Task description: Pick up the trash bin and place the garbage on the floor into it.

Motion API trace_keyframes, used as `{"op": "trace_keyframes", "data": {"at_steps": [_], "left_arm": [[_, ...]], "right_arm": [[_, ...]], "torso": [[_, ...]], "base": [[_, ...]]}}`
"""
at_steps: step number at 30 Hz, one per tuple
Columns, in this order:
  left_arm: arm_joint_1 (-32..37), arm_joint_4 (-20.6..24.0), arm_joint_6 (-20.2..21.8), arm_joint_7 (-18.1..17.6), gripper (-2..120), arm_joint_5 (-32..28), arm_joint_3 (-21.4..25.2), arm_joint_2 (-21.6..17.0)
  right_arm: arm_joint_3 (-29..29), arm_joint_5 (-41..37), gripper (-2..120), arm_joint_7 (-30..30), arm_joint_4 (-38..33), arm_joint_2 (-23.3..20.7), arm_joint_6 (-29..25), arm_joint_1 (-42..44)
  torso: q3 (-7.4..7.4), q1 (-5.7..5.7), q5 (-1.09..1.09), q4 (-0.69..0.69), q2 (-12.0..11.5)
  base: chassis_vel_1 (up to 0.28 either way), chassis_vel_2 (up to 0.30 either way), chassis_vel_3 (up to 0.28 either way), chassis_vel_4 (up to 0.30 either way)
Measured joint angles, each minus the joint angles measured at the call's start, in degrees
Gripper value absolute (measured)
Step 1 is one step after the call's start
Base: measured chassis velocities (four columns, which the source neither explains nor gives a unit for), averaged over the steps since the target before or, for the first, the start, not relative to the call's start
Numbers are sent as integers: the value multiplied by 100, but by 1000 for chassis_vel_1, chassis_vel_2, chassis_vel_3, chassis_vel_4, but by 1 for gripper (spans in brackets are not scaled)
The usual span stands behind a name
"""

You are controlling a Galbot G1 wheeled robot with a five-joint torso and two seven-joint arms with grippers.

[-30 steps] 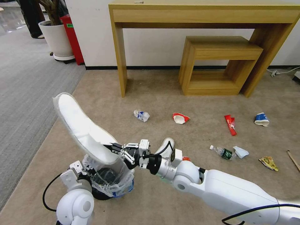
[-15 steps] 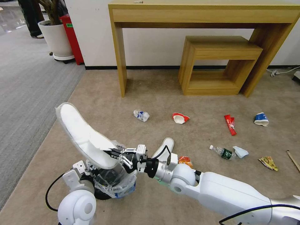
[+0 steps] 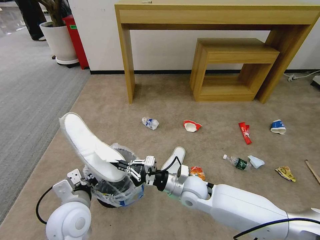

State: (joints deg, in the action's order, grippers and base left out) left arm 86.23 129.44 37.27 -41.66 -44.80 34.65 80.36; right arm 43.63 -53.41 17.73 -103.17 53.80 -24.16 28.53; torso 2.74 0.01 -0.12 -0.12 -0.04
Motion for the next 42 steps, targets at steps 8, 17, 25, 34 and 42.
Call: {"op": "trace_keyframes", "data": {"at_steps": [8, 17, 25, 34, 42], "left_arm": [[-52, 21, -8, -40, 1, -96, 21, 6], [-33, 119, 3, -76, 1, -170, 28, 31], [-27, 173, 22, -88, 1, -219, -1, 37], [-21, 212, 30, -93, 1, -243, -22, 40], [-4, 288, 31, -103, 1, -304, 7, 10]], "right_arm": [[-26, 23, 0, -67, -40, -39, -4, -26], [9, 47, 0, -130, 4, 45, -24, -22], [76, 40, 0, -135, 67, 106, -24, -145], [129, 35, 0, -136, 165, 199, -35, -187], [149, 72, 0, -133, 243, 238, -37, -195]], "torso": [[0, 0, 0, 0, 0], [0, 0, 0, 0, 0], [0, 0, 0, 0, 0], [0, 0, 0, 0, 0], [0, 0, 0, 0, 0]], "base": [[0, 0, 0, 0], [0, 0, 0, 0], [0, 0, 0, 0], [0, 0, 0, 0], [0, 0, 0, 0]]}}
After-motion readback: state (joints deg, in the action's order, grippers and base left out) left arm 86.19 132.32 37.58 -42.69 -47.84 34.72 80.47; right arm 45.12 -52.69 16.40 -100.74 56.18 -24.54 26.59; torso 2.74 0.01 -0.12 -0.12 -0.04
